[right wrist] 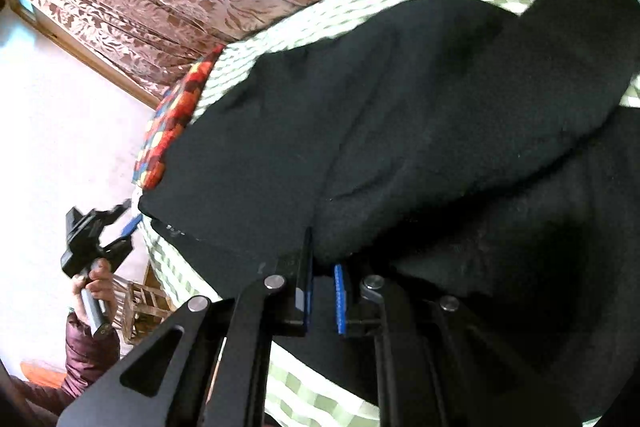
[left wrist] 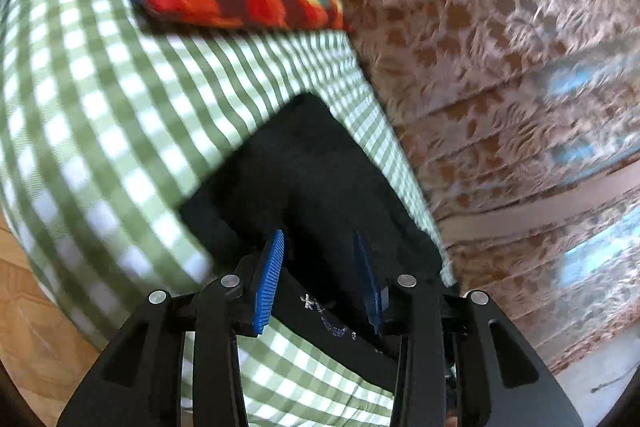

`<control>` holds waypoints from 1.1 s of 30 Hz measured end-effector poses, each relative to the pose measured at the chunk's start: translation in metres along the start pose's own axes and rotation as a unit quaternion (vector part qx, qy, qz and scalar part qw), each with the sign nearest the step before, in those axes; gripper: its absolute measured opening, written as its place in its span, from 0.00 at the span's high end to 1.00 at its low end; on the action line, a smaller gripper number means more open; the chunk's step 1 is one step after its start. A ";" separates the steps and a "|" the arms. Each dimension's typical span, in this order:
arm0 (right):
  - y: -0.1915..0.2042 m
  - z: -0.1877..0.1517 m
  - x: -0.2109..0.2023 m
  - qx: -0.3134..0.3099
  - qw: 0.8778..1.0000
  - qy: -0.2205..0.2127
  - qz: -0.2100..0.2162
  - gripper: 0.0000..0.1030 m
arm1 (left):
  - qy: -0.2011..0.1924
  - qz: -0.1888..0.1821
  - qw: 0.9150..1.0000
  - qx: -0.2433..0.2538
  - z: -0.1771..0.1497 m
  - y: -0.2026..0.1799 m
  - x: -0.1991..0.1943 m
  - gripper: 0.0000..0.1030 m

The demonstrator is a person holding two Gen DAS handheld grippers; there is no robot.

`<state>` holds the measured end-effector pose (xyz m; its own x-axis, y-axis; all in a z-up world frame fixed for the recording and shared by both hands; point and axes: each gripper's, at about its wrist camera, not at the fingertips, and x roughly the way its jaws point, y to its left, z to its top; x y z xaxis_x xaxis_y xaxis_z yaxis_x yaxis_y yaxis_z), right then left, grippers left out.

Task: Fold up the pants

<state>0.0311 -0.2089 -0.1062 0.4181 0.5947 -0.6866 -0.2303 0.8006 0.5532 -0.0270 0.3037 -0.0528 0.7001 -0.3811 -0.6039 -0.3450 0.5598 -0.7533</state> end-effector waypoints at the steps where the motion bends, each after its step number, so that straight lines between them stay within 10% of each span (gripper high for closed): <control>1: 0.000 0.001 -0.004 0.000 1.000 -0.005 0.005 0.93 | 0.009 0.015 1.000 -0.005 0.001 -0.002 0.009 0.51; 8: 0.008 0.004 -0.025 -0.011 0.999 -0.026 0.026 0.93 | 0.013 0.071 0.997 -0.033 0.012 -0.009 0.038 0.52; 12: 0.012 0.010 -0.025 -0.017 0.999 -0.026 0.025 0.93 | 0.012 0.110 0.994 -0.007 0.023 -0.027 0.048 0.95; 16: 0.020 0.029 -0.034 -0.030 0.998 -0.050 0.014 0.93 | -0.044 0.030 0.998 0.035 0.050 -0.071 0.037 0.95; 20: 0.033 0.029 -0.057 -0.062 0.995 -0.073 0.024 0.93 | -0.108 -0.058 0.985 0.124 0.055 -0.113 0.005 0.95; 33: 0.013 -0.033 -0.012 -0.044 0.999 0.028 -0.009 0.93 | -0.013 0.034 0.998 0.055 0.003 0.022 0.028 0.95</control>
<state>-0.0058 -0.2039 -0.1062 0.3737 0.5817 -0.7225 -0.3013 0.8128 0.4986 -0.0133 0.3077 -0.0853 0.6933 -0.3217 -0.6449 -0.3231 0.6611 -0.6772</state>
